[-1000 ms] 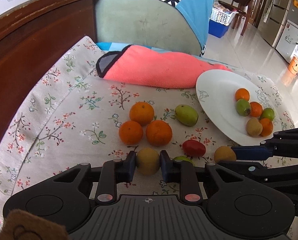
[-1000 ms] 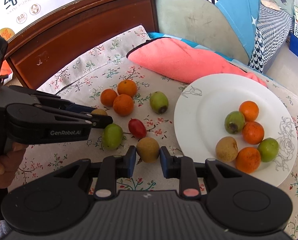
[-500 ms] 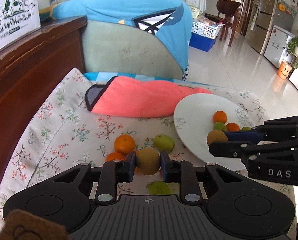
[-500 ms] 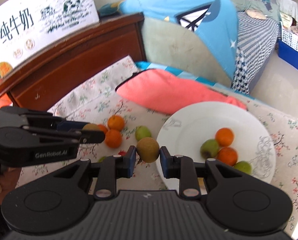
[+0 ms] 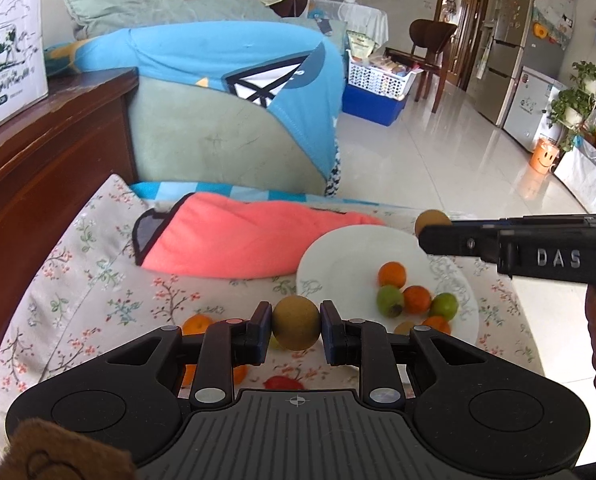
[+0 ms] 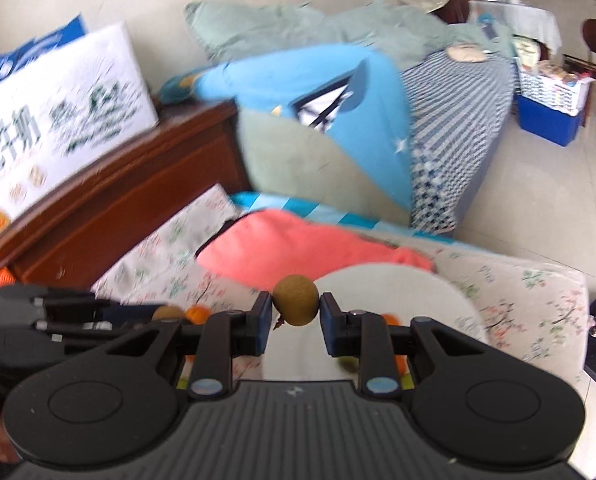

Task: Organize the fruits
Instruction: 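Carry both held kiwis over the white plate with both grippers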

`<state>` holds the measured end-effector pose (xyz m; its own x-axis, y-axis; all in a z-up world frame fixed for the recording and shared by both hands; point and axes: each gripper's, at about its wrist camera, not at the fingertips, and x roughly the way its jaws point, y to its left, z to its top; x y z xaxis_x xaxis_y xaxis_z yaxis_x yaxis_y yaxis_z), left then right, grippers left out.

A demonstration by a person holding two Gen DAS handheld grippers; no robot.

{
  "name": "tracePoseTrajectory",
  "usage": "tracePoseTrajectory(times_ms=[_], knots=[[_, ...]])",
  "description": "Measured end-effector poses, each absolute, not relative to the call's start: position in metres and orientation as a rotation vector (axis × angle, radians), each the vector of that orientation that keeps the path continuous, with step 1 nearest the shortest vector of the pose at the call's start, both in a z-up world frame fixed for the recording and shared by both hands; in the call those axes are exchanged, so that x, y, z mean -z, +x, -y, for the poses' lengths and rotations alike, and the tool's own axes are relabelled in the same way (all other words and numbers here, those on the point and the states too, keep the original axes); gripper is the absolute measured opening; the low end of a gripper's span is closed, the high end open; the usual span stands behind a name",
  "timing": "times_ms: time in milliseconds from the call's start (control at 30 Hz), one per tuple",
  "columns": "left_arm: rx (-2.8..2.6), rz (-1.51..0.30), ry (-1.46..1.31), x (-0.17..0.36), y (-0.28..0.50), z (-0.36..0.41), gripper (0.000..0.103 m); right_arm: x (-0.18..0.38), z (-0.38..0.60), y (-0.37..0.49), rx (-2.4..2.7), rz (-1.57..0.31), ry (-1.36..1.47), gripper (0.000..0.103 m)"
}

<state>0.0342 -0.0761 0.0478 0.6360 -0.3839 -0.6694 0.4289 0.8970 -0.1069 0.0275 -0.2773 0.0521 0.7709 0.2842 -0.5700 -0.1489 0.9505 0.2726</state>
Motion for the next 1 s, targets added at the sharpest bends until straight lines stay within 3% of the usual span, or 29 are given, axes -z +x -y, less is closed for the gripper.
tracePoseTrajectory(times_ms=[1000], knots=[[0.496,-0.869,-0.002,0.001,0.06,0.13,0.024,0.001,0.305,0.066,-0.128,-0.805,0.479,0.026]])
